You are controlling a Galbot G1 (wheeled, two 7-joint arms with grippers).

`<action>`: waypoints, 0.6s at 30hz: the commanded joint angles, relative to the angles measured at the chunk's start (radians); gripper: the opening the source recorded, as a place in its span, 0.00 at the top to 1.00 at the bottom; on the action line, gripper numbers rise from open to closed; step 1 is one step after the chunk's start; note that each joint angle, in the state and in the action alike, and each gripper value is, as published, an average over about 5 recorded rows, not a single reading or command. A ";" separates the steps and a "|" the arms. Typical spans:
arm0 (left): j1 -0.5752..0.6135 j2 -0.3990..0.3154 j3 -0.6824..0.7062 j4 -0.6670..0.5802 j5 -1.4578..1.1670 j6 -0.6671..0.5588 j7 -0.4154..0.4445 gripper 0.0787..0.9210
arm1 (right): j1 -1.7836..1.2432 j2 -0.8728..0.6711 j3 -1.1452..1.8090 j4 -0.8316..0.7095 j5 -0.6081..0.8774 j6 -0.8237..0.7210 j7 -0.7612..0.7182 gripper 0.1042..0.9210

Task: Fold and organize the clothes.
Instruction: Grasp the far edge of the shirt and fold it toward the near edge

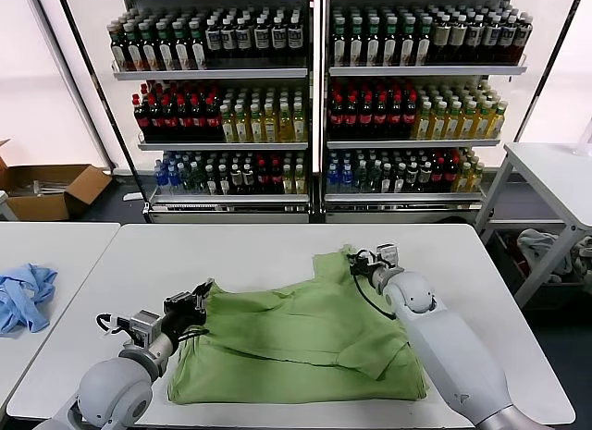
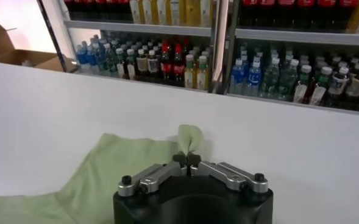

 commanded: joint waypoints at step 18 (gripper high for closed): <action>0.028 0.010 -0.020 0.007 0.015 -0.012 -0.046 0.99 | -0.260 -0.224 0.113 0.603 0.063 -0.009 0.060 1.00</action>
